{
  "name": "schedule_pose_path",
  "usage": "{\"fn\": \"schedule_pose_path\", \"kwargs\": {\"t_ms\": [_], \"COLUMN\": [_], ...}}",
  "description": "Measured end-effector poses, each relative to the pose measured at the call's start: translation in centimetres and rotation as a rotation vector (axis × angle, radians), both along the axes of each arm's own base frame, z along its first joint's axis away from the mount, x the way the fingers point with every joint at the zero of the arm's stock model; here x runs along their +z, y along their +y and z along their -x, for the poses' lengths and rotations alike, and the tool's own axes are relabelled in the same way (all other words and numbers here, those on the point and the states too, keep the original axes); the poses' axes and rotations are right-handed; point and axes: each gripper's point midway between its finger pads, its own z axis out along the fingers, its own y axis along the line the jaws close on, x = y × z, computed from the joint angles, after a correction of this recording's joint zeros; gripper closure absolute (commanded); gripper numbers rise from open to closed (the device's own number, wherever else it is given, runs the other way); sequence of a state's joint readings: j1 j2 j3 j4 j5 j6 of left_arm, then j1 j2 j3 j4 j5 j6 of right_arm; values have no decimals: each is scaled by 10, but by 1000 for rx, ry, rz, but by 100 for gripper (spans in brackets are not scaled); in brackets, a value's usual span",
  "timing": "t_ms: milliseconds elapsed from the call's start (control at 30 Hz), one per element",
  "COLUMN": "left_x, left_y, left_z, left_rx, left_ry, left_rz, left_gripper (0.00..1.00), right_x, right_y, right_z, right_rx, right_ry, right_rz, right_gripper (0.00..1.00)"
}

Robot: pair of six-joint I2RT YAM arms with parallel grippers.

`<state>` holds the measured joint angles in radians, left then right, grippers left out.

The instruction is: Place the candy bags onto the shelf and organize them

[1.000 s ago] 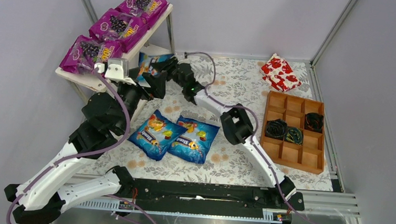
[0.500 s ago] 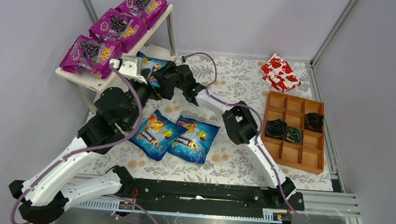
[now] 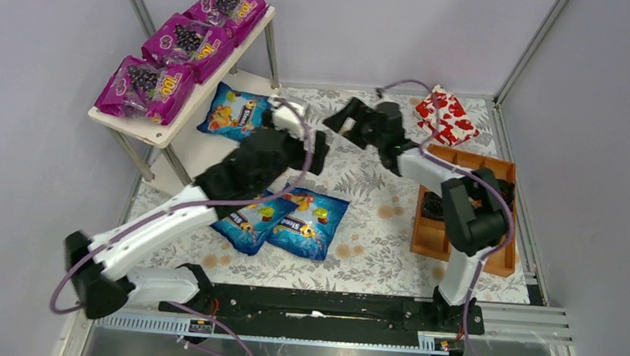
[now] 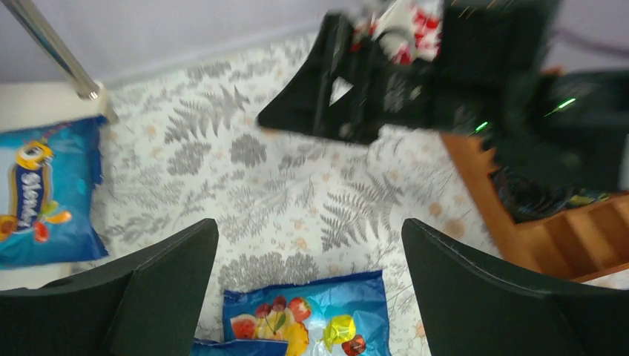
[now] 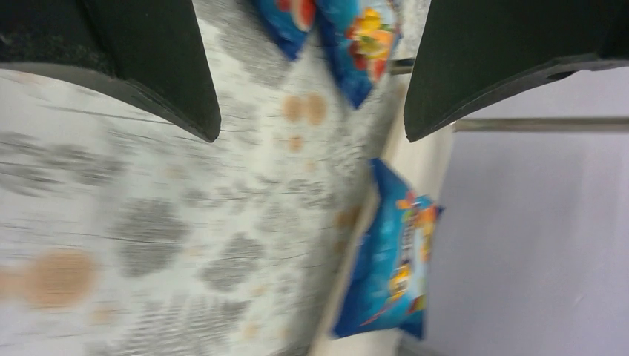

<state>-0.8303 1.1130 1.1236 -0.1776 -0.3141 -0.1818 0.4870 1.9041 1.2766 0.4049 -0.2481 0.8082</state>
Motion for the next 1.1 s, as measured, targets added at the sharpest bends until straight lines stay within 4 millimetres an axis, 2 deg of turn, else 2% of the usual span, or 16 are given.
{"fn": "schedule_pose_path", "kwargs": {"t_ms": [100,200,333,400,500,600,633,733,867,933,1100], "left_x": [-44,-87,-139,-160,-183,-195,-197,-204,-204,-202,-207], "left_y": [-21,-32,-23,-3,44,83,89,122,164,182,206], "left_z": [-11,-28,-57,-73,-97,-114,-117,-132,-139,-141,-144], "left_rx": [30,112,266,362,547,690,715,829,955,1012,1078], "left_ry": [89,179,297,348,377,380,383,400,407,404,417], "left_rz": [-93,-183,-261,-280,-333,-386,-393,-409,-436,-448,-452], "left_gripper": [1,1,3,5,9,27,32,34,39,42,49], "right_x": [-24,-50,-64,-66,-62,-54,-51,-44,-42,-42,-42], "right_y": [-60,-118,-172,-186,-189,-182,-180,-175,-171,-170,-170], "right_z": [-6,-14,-18,-16,-15,-15,-15,-16,-17,-18,-17], "right_rx": [-89,-173,-250,-264,-251,-220,-209,-186,-169,-164,-159], "right_ry": [38,98,139,147,137,120,113,95,92,93,98], "right_rz": [56,91,91,79,47,11,-2,-34,-66,-80,-103], "right_gripper": [0,0,0,0,0,0,0,0,0,0,0]}}
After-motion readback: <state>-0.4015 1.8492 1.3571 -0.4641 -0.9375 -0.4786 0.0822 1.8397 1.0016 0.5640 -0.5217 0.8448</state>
